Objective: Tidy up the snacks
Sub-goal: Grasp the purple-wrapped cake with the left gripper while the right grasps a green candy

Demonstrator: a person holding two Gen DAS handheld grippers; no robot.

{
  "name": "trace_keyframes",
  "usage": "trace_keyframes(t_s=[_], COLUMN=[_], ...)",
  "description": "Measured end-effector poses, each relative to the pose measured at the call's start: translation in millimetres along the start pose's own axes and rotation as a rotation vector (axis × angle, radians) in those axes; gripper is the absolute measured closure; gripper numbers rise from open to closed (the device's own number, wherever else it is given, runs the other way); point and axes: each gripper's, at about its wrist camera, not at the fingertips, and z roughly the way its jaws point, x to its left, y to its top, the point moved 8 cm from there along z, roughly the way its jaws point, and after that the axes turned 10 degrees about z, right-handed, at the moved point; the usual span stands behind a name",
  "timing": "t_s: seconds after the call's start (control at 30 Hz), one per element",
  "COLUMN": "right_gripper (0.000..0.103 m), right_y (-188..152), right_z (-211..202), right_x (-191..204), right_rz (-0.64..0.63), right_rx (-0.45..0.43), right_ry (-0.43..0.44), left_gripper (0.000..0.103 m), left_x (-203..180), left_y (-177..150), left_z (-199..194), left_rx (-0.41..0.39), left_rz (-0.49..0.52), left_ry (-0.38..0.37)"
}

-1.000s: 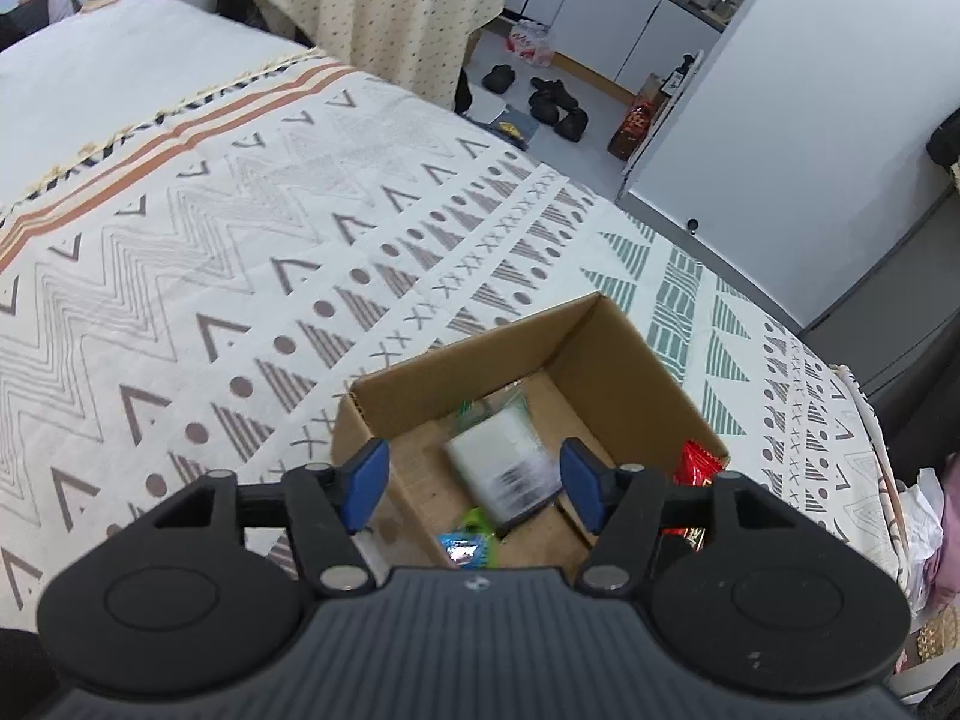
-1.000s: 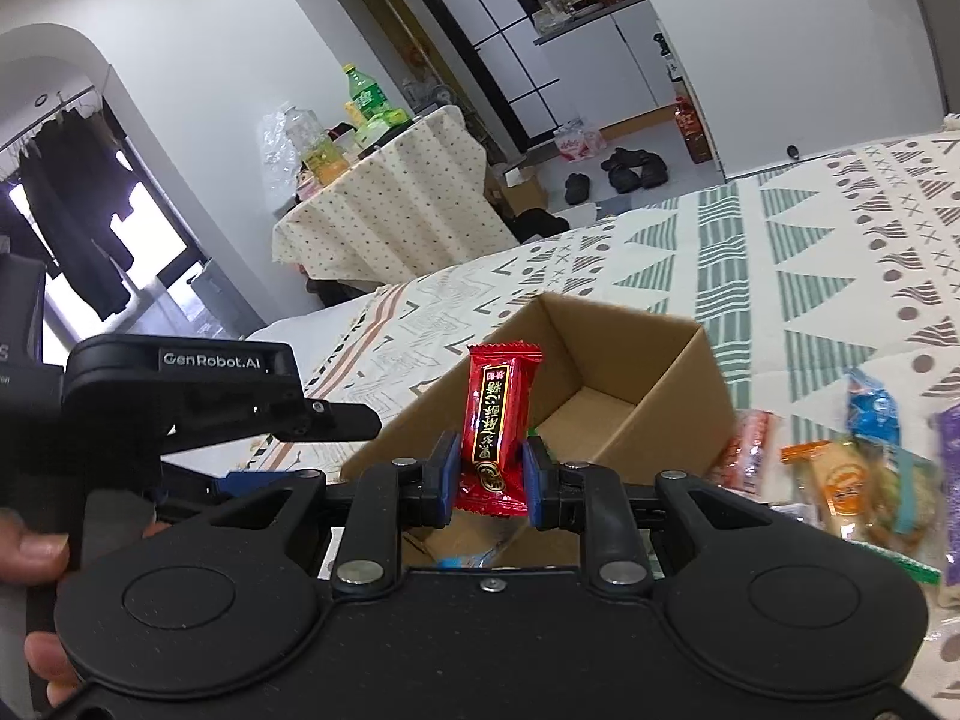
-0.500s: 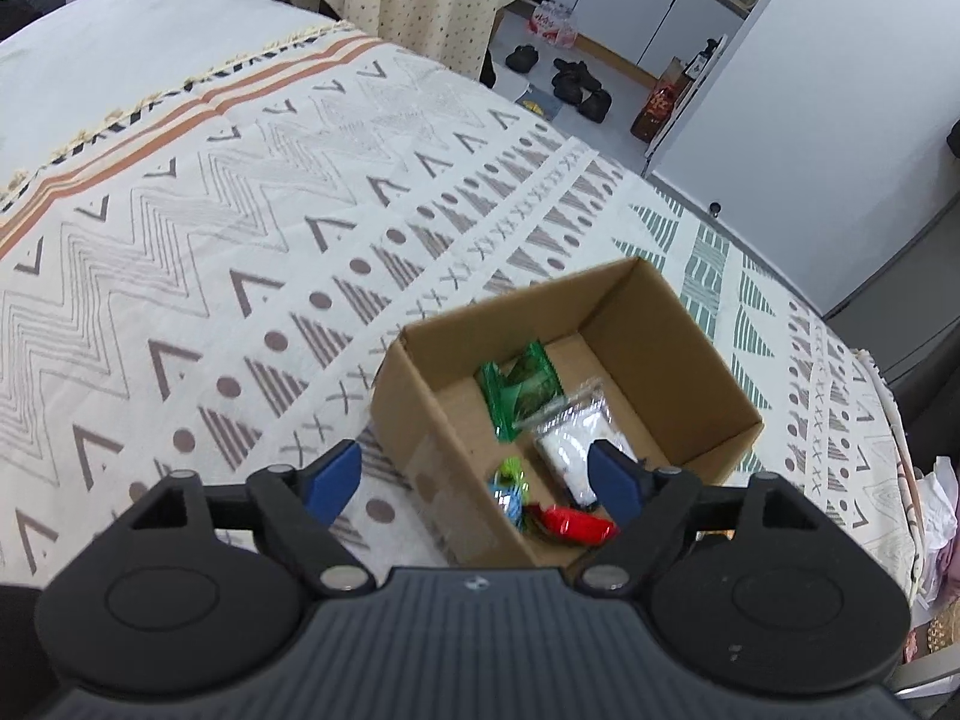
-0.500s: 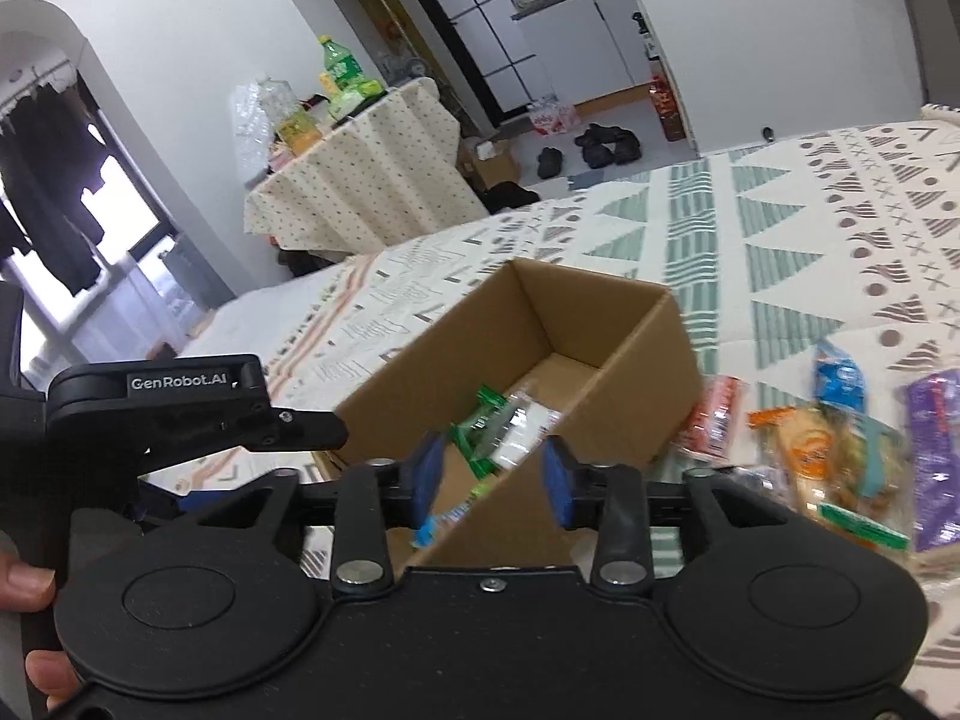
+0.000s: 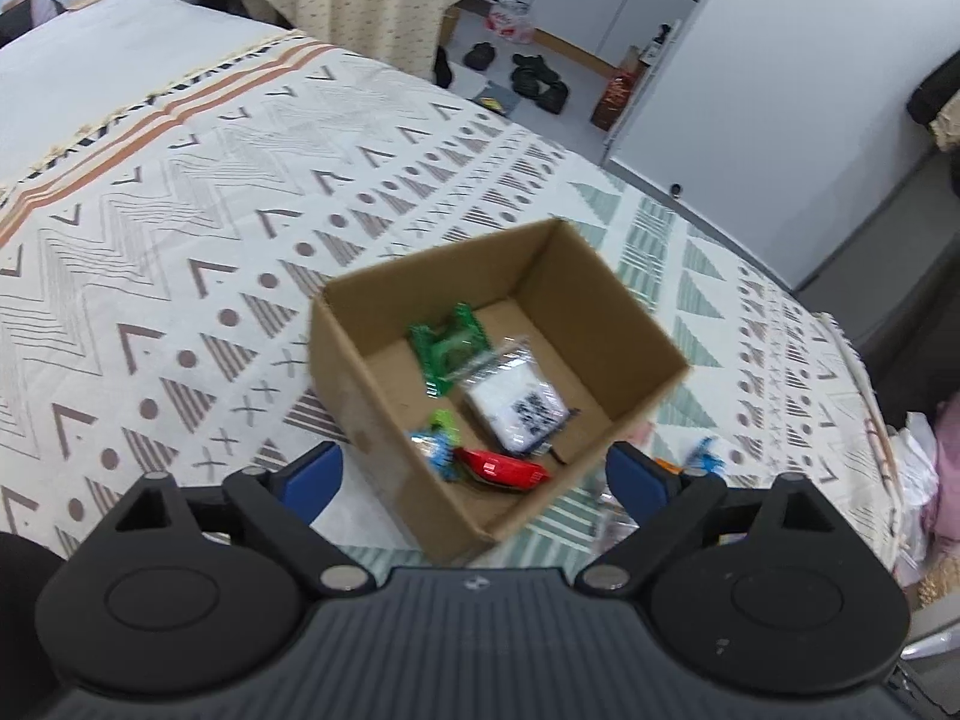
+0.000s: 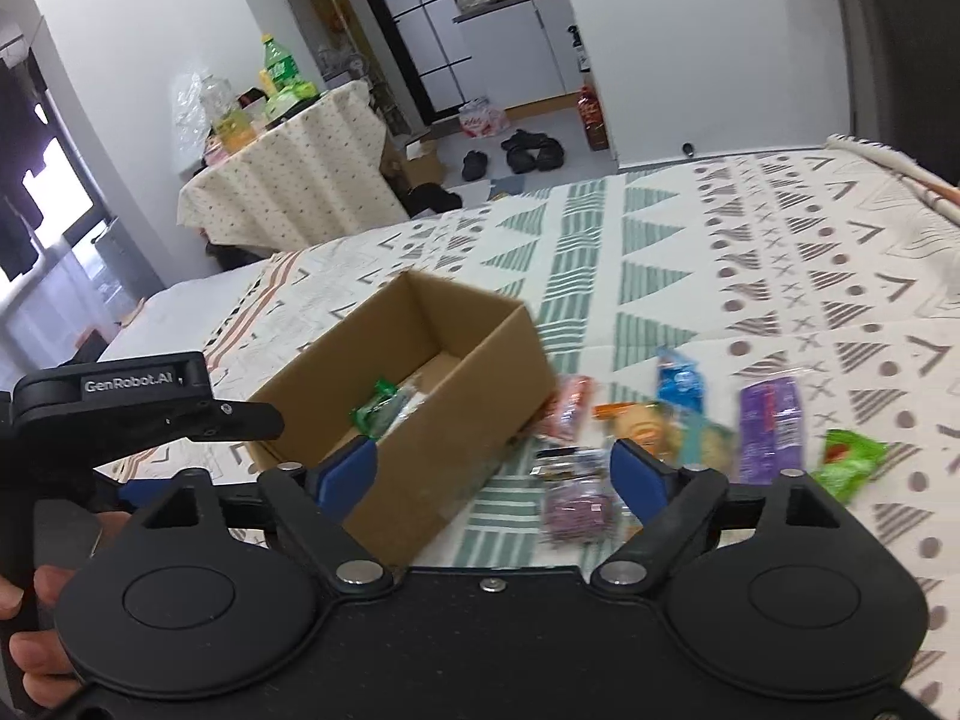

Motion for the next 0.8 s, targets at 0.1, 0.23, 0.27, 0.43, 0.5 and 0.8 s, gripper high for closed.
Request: trace_keyframes(t_s=[0.1, 0.23, 0.27, 0.43, 0.5, 0.8], right_gripper=[0.011, 0.011, 0.011, 0.009, 0.009, 0.009], right_y=[5, 8, 9, 17, 20, 19], right_z=[-8, -18, -20, -30, -35, -37], right_x=[-16, -40, -45, -71, -81, -120], right_rz=[0.016, 0.035, 0.043, 0.108, 0.138, 0.210], right_rx=[-0.015, -0.034, -0.038, -0.045, -0.043, -0.035], right_ry=[-0.023, -0.056, -0.061, -0.070, -0.070, -0.134], left_gripper=[0.006, 0.005, 0.005, 0.005, 0.005, 0.005], left_x=[-15, -33, -38, -60, -69, -97], left_y=[-2, -8, -10, -20, -24, -38], left_z=[-2, -2, -1, 3, 6, 24], left_rx=[-0.008, 0.003, 0.009, 0.030, 0.037, 0.056], left_rz=[0.018, 0.041, 0.049, 0.095, 0.107, 0.137], left_ry=[-0.032, -0.055, -0.056, -0.070, -0.075, -0.066])
